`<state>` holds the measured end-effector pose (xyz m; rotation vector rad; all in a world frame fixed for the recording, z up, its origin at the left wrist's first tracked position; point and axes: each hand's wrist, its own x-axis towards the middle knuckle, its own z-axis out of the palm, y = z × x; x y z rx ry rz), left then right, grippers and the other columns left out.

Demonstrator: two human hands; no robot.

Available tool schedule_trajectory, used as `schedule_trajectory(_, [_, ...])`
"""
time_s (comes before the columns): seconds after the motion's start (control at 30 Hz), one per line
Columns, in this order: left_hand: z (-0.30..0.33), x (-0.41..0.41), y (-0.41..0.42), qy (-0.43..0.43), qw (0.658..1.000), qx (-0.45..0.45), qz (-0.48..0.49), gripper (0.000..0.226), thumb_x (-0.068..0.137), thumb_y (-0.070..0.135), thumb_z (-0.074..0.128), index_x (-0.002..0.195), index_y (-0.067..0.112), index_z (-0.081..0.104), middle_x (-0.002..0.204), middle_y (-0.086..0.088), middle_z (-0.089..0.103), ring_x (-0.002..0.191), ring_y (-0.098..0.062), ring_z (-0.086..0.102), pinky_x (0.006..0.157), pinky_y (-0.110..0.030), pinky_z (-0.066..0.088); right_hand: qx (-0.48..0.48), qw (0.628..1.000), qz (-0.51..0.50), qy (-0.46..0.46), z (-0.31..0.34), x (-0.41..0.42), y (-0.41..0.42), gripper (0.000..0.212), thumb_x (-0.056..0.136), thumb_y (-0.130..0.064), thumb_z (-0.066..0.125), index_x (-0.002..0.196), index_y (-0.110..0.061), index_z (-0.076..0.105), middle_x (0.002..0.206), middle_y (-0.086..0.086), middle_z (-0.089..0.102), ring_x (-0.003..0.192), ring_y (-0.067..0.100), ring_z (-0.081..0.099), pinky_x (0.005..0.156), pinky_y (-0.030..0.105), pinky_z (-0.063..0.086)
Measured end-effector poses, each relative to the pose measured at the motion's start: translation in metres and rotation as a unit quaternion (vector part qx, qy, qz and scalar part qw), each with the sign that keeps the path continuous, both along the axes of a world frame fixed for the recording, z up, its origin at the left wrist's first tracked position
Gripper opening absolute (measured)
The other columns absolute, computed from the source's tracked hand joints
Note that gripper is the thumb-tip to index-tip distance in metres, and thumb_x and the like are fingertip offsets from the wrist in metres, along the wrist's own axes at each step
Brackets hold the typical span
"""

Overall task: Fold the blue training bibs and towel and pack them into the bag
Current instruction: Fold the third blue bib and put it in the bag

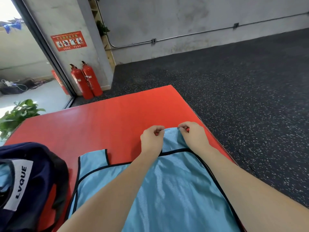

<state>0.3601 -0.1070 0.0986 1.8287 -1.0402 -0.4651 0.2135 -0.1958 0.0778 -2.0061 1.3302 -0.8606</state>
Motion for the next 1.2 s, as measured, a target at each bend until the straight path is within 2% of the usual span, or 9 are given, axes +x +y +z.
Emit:
schedule_trajectory(0.07, [-0.005,0.003,0.001,-0.083,0.995,0.047,-0.028,0.023,0.096,0.020,0.057,0.109,0.031,0.072,0.106,0.015,0.069,0.105,-0.009,0.058,0.098,-0.033,0.044,0.013,1.000,0.009,0.022,0.001,-0.001,0.004,0.014,0.097,-0.025,0.060,0.099,-0.036,0.067,0.111,-0.004,0.062,0.101,0.017,0.061,0.091,0.038,0.051])
schedule_trajectory(0.13, [-0.007,0.006,0.005,-0.181,0.976,0.113,-0.050,0.026,0.098,0.029,0.054,0.120,0.035,0.067,0.125,0.012,0.060,0.119,-0.016,0.046,0.097,-0.034,0.029,0.025,0.998,0.022,0.060,0.005,-0.001,0.008,0.022,0.097,-0.029,0.059,0.118,-0.028,0.065,0.124,0.001,0.054,0.115,0.023,0.055,0.099,0.041,0.047])
schedule_trajectory(0.23, [-0.002,0.009,0.021,-0.208,0.967,0.134,-0.069,0.032,0.101,0.033,0.051,0.131,0.035,0.061,0.140,0.012,0.050,0.129,-0.017,0.037,0.097,-0.035,0.023,-0.016,0.990,0.029,0.136,0.011,-0.001,0.019,0.032,0.098,-0.035,0.057,0.129,-0.026,0.060,0.132,0.001,0.048,0.120,0.026,0.042,0.100,0.040,0.042])
schedule_trajectory(0.37, [0.006,0.026,0.065,-0.226,0.966,0.107,-0.072,0.032,0.101,0.030,0.052,0.132,0.036,0.061,0.145,0.014,0.049,0.136,-0.015,0.038,0.110,-0.042,0.024,-0.080,0.982,0.060,0.158,0.023,-0.004,0.035,0.027,0.100,-0.034,0.056,0.123,-0.023,0.063,0.128,-0.001,0.053,0.115,0.024,0.042,0.097,0.041,0.043])
schedule_trajectory(0.6, [0.010,0.089,0.169,-0.209,0.974,0.087,-0.020,0.030,0.095,0.019,0.063,0.122,0.030,0.070,0.118,0.018,0.064,0.120,-0.013,0.058,0.111,-0.044,0.039,-0.080,0.953,0.179,0.232,0.032,-0.016,0.068,0.023,0.101,-0.043,0.051,0.115,-0.030,0.065,0.114,-0.010,0.061,0.108,0.018,0.052,0.097,0.042,0.043])
schedule_trajectory(0.73, [0.023,0.122,0.195,-0.222,0.962,0.157,-0.008,0.034,0.094,0.021,0.063,0.127,0.029,0.067,0.129,0.011,0.066,0.119,-0.016,0.061,0.106,-0.034,0.044,-0.065,0.946,0.193,0.252,0.030,-0.031,0.072,0.018,0.097,-0.046,0.058,0.110,-0.036,0.066,0.103,-0.017,0.058,0.102,0.012,0.054,0.096,0.043,0.046])
schedule_trajectory(0.93, [0.018,0.151,0.215,-0.212,0.955,0.203,-0.024,0.038,0.090,0.021,0.065,0.128,0.023,0.067,0.129,0.005,0.067,0.122,-0.017,0.059,0.108,-0.034,0.043,-0.058,0.940,0.187,0.279,0.034,-0.042,0.069,0.017,0.094,-0.045,0.063,0.110,-0.046,0.059,0.100,-0.021,0.053,0.097,0.006,0.055,0.093,0.040,0.047])
schedule_trajectory(1.03, [0.019,0.157,0.212,-0.204,0.958,0.202,-0.016,0.038,0.092,0.013,0.063,0.130,0.017,0.065,0.116,0.000,0.067,0.107,-0.017,0.060,0.091,-0.017,0.037,-0.043,0.951,0.169,0.254,0.032,-0.039,0.066,0.018,0.093,-0.037,0.068,0.108,-0.042,0.062,0.102,-0.018,0.059,0.097,0.006,0.058,0.092,0.036,0.048])
schedule_trajectory(1.2, [0.020,0.166,0.206,-0.193,0.954,0.229,-0.016,0.031,0.089,0.024,0.068,0.120,0.023,0.067,0.101,0.004,0.061,0.096,-0.013,0.055,0.082,-0.020,0.038,0.013,0.966,0.168,0.198,0.032,-0.039,0.061,0.013,0.091,-0.021,0.073,0.096,-0.033,0.071,0.096,-0.014,0.068,0.093,0.005,0.062,0.080,0.024,0.047])
